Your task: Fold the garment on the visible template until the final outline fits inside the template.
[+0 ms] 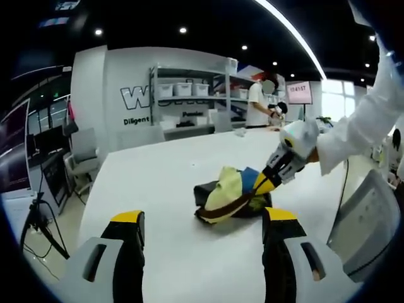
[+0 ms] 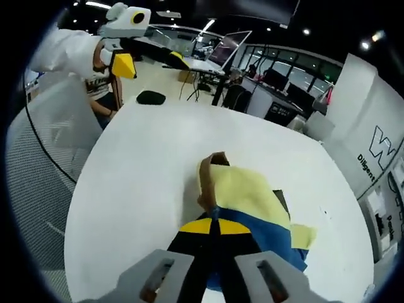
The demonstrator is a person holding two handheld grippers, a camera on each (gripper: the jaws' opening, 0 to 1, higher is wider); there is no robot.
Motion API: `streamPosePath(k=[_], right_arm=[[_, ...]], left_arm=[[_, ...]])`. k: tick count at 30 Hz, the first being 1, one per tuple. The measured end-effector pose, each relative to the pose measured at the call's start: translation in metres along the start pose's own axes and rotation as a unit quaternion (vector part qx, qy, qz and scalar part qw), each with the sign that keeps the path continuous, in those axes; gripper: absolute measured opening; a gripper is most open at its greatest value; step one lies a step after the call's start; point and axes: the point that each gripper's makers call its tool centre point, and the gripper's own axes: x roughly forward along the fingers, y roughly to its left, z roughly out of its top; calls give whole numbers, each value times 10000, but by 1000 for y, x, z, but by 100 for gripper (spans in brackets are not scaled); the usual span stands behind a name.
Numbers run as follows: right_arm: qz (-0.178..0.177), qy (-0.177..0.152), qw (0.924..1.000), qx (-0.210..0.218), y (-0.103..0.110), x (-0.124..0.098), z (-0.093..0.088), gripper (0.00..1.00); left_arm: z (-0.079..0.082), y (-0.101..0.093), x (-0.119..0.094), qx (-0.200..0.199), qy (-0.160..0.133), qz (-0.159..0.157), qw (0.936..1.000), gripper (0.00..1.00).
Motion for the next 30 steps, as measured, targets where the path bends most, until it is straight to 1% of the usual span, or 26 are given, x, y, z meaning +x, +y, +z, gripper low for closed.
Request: streamPosePath(k=[1, 4, 7, 11, 15, 17, 22, 23, 26, 30], right_arm=[[78, -8, 9999, 118, 1, 0, 1, 0], [82, -21, 9997, 248, -1, -1, 0, 0], [56, -11, 9995, 300, -3, -4, 2, 0], [-3, -79, 9985, 537, -10, -10, 8, 0], [17, -32, 9980, 637, -14, -13, 5, 0], [0, -45, 9970, 775, -16, -16, 4, 0], [-117, -183, 9938, 1093, -25, -25, 5, 0], [-136, -266, 9924, 1198, -27, -28, 8, 0], [-181, -323, 9913, 1265, -31, -33, 10, 0], [-250, -340, 9913, 1249, -34, -38, 12, 0]], left_arm=[[0, 0, 1, 0, -3, 3, 10000, 72], [2, -2, 2, -21, -51, 3, 10000, 73], [2, -3, 3, -4, -36, -23, 10000, 72], [1, -4, 4, -9, -23, -43, 10000, 72], [2, -5, 7, -6, -38, -60, 10000, 72], [3, -7, 8, -2, -49, -83, 10000, 72], [3, -7, 9, 9, -60, -108, 9999, 72], [3, -8, 10, 12, -53, -116, 9999, 72], [3, -10, 11, 31, -32, -146, 9999, 72], [2, -13, 14, 55, -8, -192, 9998, 71]])
